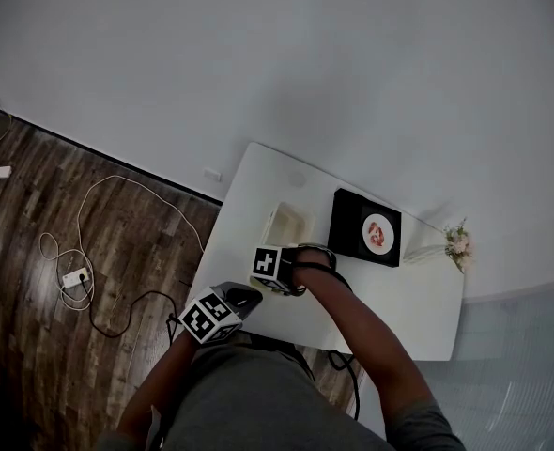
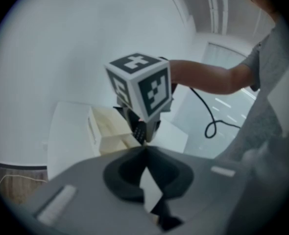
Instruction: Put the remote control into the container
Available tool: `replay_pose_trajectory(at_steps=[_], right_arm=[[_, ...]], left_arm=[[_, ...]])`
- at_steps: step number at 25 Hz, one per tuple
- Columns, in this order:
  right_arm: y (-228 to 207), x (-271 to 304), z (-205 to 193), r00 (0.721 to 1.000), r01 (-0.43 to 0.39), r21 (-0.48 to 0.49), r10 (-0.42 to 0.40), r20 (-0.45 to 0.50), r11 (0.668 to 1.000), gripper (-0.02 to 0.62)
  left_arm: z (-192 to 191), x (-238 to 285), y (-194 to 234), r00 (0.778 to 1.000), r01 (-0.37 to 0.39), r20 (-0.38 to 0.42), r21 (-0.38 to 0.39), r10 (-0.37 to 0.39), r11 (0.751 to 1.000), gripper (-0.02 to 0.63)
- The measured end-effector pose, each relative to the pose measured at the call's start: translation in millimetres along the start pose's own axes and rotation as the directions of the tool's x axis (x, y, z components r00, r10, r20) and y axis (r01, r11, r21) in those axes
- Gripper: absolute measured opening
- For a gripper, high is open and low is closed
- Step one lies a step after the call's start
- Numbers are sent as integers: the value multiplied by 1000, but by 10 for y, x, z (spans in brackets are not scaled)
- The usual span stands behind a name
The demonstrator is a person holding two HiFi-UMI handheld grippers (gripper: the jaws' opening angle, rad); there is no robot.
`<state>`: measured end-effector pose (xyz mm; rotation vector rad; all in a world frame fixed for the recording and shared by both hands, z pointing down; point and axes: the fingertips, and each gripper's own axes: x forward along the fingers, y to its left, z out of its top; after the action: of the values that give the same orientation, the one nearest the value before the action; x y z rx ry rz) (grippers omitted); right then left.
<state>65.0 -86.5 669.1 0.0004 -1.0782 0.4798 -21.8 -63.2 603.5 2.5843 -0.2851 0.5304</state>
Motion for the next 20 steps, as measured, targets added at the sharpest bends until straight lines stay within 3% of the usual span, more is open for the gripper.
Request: replay_pose_trajectory(at_steps=[9, 20], right_arm=[[42, 24, -44, 999, -2, 39, 1, 51, 999, 242], [44, -94, -151, 975, -43, 128, 14, 221, 991, 247]], left_arm=[[-40, -8, -53, 1000, 12, -11, 14, -12, 1000, 0], [-65, 40, -80, 998, 37, -44, 36, -36, 999, 0]])
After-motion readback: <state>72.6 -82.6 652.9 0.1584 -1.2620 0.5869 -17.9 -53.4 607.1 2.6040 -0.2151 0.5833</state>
